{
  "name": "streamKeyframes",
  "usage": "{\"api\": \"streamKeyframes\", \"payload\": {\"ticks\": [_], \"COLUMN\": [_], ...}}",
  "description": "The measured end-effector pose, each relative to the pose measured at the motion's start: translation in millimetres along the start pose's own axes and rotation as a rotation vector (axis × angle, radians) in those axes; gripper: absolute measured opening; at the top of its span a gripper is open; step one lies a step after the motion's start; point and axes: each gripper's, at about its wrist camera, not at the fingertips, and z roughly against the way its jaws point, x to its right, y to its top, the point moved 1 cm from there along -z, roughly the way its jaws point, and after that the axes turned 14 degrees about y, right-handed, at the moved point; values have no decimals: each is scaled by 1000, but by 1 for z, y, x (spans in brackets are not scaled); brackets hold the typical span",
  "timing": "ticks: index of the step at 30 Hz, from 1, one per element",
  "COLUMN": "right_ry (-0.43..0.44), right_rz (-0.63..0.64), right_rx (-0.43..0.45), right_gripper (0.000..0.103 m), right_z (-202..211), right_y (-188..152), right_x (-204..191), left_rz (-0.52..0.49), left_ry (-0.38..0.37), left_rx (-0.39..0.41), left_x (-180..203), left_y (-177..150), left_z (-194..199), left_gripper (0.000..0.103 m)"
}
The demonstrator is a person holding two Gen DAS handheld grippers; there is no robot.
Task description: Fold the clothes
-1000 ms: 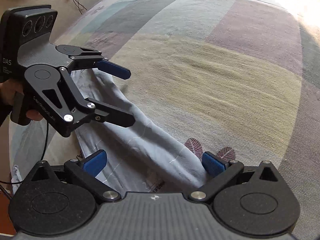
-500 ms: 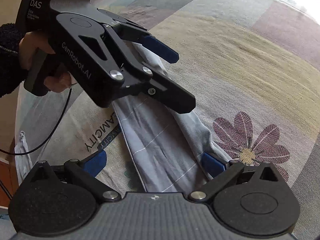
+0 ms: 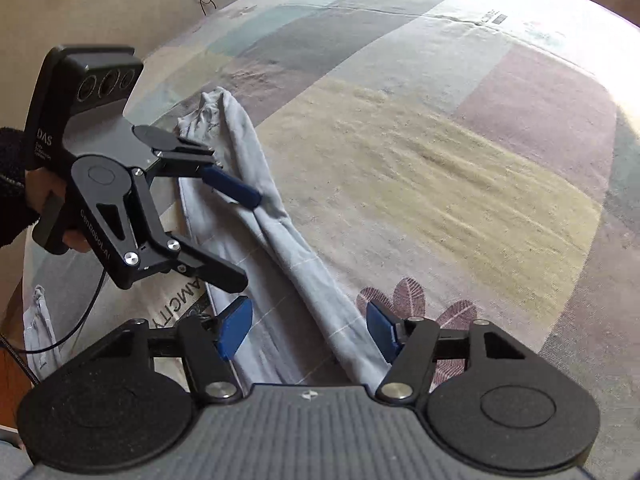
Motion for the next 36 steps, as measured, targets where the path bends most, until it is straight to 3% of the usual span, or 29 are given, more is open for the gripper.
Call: {"api": "streamKeyframes", "payload": {"ticks": [4, 8, 12, 17, 19, 20, 21, 24, 31, 36], "right_ry": [45, 104, 120, 30, -6, -7, -10, -41, -207, -175], "right_rz": [-31, -23, 8, 148, 204, 213, 215, 220, 229, 207], "right_rx": [74, 24, 7, -30, -53, -64, -69, -64, 44, 53], "right_gripper": [49, 29, 28, 28, 21, 10, 8, 7, 4, 9], "right_z": [-20, -58, -80, -91, -96, -98, -99, -97, -84, -82], "right_y": [29, 37, 38, 34, 32, 31, 30, 34, 62, 68], "right_x": [27, 34, 27, 0, -11, -15, -18, -21, -6, -3], "left_rz": [53, 78, 66, 90, 104, 114, 117, 113, 117, 91], "left_ry": [40, 98, 156, 180, 184, 186, 185, 183, 196, 208], "left_rx": [18, 30, 19, 22, 37, 46, 50, 65, 69, 99], "left_x": [-9, -19, -26, -32, -33, -33, -33, -32, -35, -34], "left_y": [-4, -14, -30, -44, -44, -44, -43, -41, -42, -42], "left_z": [7, 17, 26, 31, 32, 33, 33, 35, 39, 46], "left_gripper": [102, 102, 102, 102, 102, 102, 102, 102, 102, 102]}}
